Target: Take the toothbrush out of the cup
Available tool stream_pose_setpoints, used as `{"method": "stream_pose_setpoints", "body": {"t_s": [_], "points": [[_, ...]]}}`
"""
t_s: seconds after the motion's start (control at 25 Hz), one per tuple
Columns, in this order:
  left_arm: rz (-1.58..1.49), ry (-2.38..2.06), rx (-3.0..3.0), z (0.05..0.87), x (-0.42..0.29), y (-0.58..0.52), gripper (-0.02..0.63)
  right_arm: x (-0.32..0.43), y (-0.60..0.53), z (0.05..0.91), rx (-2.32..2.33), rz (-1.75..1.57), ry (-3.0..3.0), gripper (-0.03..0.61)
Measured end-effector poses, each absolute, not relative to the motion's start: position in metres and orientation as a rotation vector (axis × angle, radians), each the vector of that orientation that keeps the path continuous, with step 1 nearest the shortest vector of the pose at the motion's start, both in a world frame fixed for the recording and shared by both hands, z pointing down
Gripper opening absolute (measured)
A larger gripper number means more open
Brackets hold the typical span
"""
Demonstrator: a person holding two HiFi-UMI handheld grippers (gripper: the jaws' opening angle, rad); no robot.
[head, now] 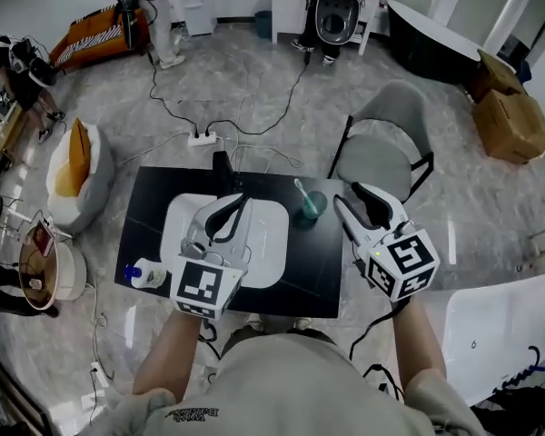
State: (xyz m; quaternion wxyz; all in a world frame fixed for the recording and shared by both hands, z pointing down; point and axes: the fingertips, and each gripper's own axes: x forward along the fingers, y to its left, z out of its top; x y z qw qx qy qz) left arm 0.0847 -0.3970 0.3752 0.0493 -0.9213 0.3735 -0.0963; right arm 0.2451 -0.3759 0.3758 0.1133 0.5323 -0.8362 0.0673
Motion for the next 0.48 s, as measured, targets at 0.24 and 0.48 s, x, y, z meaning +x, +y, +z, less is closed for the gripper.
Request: {"method": "stream_pose_setpoints", "body": {"t_s": [0.24, 0.48], "points": [[-0.358, 1.198, -2.847, 0.404, 0.103, -0.417, 0.002, 0.253, -0.418, 0.436, 1.377, 0.324, -2.424, 0.156], [-0.380, 1.296, -2.921, 0.439, 0.106, -0.432, 0.003, 0.237, -0.452, 0.513, 1.209, 0.421, -2.335, 0.156]]}}
